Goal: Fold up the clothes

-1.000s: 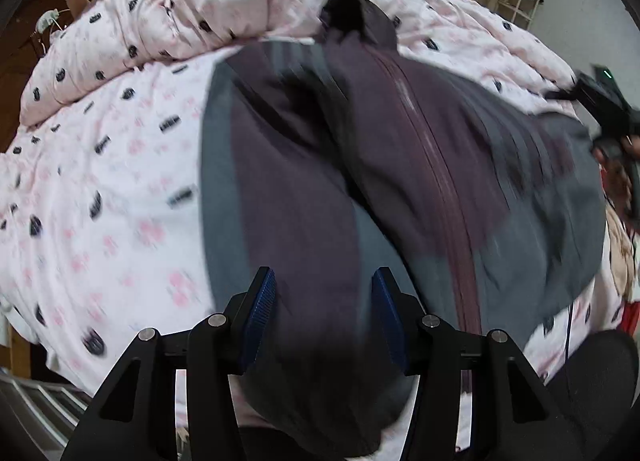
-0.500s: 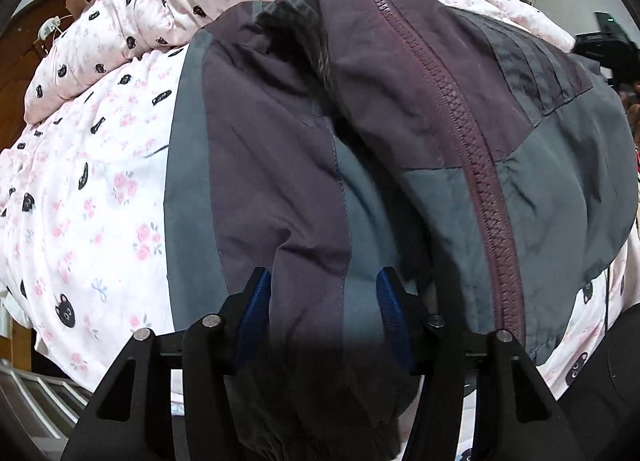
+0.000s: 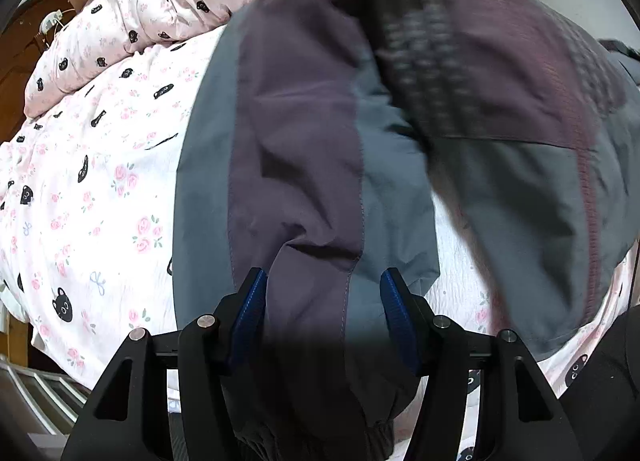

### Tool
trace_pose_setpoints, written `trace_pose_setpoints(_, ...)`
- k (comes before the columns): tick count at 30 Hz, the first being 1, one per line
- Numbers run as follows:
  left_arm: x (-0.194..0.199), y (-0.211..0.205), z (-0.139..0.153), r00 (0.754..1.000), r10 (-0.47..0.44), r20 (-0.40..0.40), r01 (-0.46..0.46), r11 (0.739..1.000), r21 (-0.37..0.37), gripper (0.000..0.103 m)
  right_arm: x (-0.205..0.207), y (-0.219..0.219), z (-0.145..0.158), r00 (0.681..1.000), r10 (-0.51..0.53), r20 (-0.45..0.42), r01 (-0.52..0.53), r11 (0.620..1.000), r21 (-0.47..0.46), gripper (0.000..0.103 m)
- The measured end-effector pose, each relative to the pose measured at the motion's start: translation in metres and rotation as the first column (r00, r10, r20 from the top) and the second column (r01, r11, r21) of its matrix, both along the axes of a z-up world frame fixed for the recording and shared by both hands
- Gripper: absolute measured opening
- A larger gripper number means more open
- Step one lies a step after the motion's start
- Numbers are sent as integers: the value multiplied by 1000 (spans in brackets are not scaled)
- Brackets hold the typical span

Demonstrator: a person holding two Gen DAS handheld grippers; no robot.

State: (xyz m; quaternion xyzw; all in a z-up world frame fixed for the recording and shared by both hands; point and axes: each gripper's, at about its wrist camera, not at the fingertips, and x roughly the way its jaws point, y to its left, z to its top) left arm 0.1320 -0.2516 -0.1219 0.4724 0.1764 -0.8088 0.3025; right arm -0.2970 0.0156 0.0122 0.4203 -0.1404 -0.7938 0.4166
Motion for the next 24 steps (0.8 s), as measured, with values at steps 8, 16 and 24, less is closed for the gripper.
trace_pose_setpoints(8,6,-10,5,999,32,33,-32,999,-21,54,-14,68,-21,986,-160,-41,164,980,111,20)
trace_pose_setpoints(16,25,-29,10,989,130,71,-126,990,-65,54,-15,67,-87,984,-173,-41,177,930,323,20)
trace_pose_setpoints(24,49,-18,27,991,127,-32,-127,992,1,54,17,88,-80,972,-200,-121,230,913,338,68)
